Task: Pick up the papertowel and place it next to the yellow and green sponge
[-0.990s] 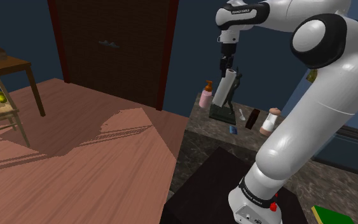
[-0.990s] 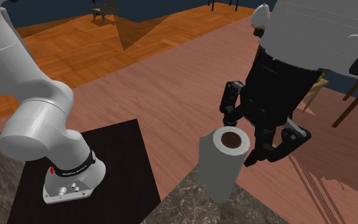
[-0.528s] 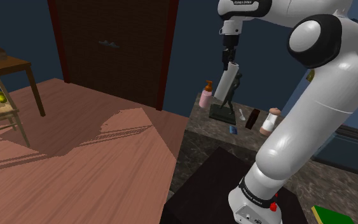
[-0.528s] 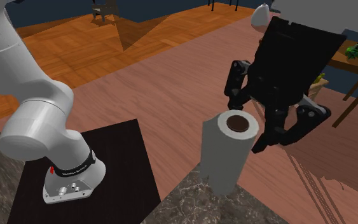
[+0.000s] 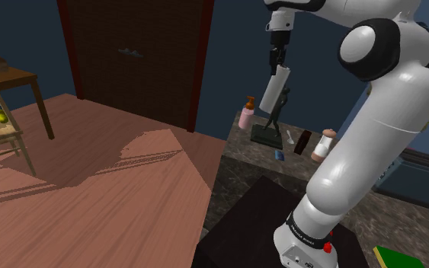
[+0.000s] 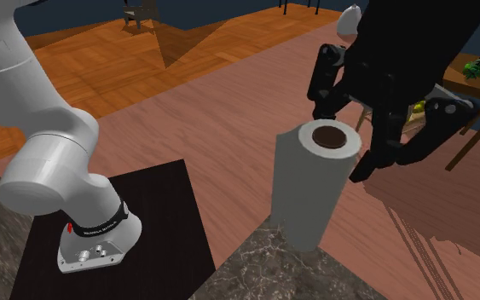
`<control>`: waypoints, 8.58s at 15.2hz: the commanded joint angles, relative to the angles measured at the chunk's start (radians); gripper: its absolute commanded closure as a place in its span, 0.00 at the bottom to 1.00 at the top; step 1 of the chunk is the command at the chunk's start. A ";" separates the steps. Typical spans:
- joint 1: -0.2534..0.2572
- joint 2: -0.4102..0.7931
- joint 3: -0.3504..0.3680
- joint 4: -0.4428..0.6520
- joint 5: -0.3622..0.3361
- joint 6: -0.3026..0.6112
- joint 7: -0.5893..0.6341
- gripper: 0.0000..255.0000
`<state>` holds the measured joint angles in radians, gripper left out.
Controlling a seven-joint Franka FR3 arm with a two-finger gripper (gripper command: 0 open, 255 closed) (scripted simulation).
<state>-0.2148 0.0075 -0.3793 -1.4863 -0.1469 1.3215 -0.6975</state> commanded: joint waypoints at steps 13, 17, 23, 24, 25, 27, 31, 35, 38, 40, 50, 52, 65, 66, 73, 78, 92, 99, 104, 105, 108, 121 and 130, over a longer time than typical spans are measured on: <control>-0.008 -0.200 0.000 -0.099 -0.081 -0.084 -0.028 1.00; -0.025 -0.348 0.003 -0.232 -0.136 -0.087 -0.039 1.00; -0.065 -0.549 0.003 -0.384 -0.213 -0.120 -0.075 1.00; -0.073 -0.581 0.002 -0.404 -0.226 -0.128 -0.084 1.00; -0.081 -0.612 0.002 -0.424 -0.239 -0.137 -0.094 1.00; -0.098 -0.672 -0.001 -0.458 -0.265 -0.156 -0.115 1.00; -0.132 -0.787 -0.011 -0.513 -0.320 -0.199 -0.166 1.00; -0.166 -0.891 -0.026 -0.550 -0.381 -0.248 -0.230 1.00; -0.190 -0.963 -0.040 -0.566 -0.431 -0.286 -0.285 1.00; -0.206 -1.007 -0.051 -0.571 -0.467 -0.311 -0.325 1.00; -0.269 -1.185 -0.118 -0.539 -0.679 -0.426 -0.568 1.00; -0.279 -1.211 -0.134 -0.522 -0.727 -0.444 -0.624 1.00; -0.323 -1.356 -0.205 -0.599 -0.873 -0.438 -0.737 1.00; -0.326 -1.367 -0.209 -0.616 -0.876 -0.433 -0.734 1.00; -0.350 -1.445 -0.244 -0.725 -0.905 -0.402 -0.712 1.00; -0.369 -1.499 -0.274 -0.798 -0.931 -0.380 -0.700 1.00; -0.432 -1.642 -0.382 -0.984 -1.031 -0.326 -0.682 1.00; -0.471 -1.709 -0.453 -1.067 -1.097 -0.302 -0.682 1.00; -0.503 -1.753 -0.512 -1.122 -1.152 -0.284 -0.686 1.00; -0.510 -1.762 -0.525 -1.132 -1.163 -0.281 -0.687 1.00; -0.531 -1.787 -0.565 -1.163 -1.200 -0.270 -0.692 1.00; -0.539 -1.791 -0.577 -1.172 -1.210 -0.265 -0.694 0.00; -0.471 -1.712 -0.449 -1.092 -1.080 -0.298 -0.655 0.00</control>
<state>-0.6877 -1.7063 -0.8312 -2.5801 -1.2306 1.0242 -1.3542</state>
